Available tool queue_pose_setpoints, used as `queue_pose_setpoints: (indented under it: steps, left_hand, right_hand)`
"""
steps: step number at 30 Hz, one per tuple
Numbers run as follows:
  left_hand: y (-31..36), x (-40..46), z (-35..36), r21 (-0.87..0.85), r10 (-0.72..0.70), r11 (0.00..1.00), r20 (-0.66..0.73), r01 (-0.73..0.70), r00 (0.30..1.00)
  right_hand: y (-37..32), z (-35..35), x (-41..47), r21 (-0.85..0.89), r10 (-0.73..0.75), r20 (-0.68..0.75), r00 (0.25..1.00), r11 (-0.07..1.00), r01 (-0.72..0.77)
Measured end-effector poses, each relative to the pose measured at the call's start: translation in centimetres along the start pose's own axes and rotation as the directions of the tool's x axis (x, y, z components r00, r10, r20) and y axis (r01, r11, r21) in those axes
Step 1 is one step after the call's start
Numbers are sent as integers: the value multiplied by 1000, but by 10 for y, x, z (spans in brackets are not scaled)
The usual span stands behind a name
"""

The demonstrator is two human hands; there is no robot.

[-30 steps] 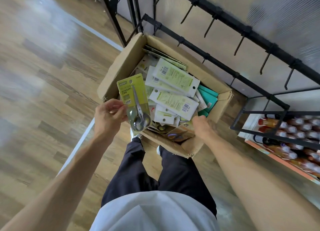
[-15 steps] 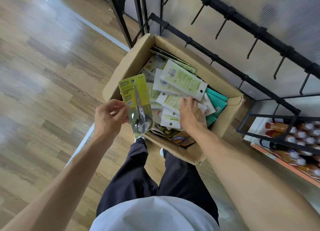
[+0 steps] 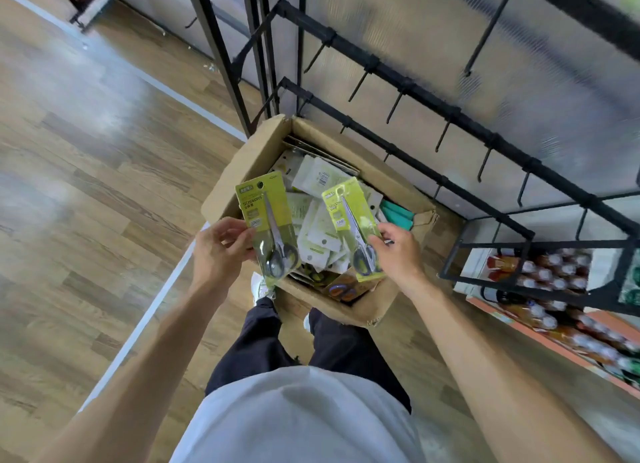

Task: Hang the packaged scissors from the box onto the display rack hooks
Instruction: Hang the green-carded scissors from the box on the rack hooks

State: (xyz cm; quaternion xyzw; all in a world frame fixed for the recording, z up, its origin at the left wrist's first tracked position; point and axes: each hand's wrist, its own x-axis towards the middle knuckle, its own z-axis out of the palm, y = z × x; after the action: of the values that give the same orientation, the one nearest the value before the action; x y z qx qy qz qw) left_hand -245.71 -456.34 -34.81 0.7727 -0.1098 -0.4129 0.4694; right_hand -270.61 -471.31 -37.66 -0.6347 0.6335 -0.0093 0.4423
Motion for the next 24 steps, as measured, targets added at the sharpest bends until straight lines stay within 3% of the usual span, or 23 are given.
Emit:
queue_pose_setpoints:
  steps: [4,8,11,16,20,24]
  left_hand:
    - [30,-18,-1,52,90,994,39,-92,995]
    - [70,-32,-8,112,208,966,187,-232,960]
    - [116,-28,-11,128,339,914,286,-386,896]
    - [238,-43,7,-35,594,782,341,-622,728]
    - [296,-62,22,-121,685,708,355,-695,636]
    - [322,-66,31,-139,745,645,334,-751,578]
  right_hand:
    - [-11,-19,-33,104,-2,-17,1000,995,4]
    - [-55,-59,-76,204,-77,-174,982,972,113]
    - [-84,-98,-103,273,-174,-314,933,925,264]
    - [-121,-158,-124,338,-263,-469,843,828,447]
    - [-148,-199,-139,360,-305,-554,775,751,553]
    - [-162,-227,-142,393,-305,-579,756,708,587]
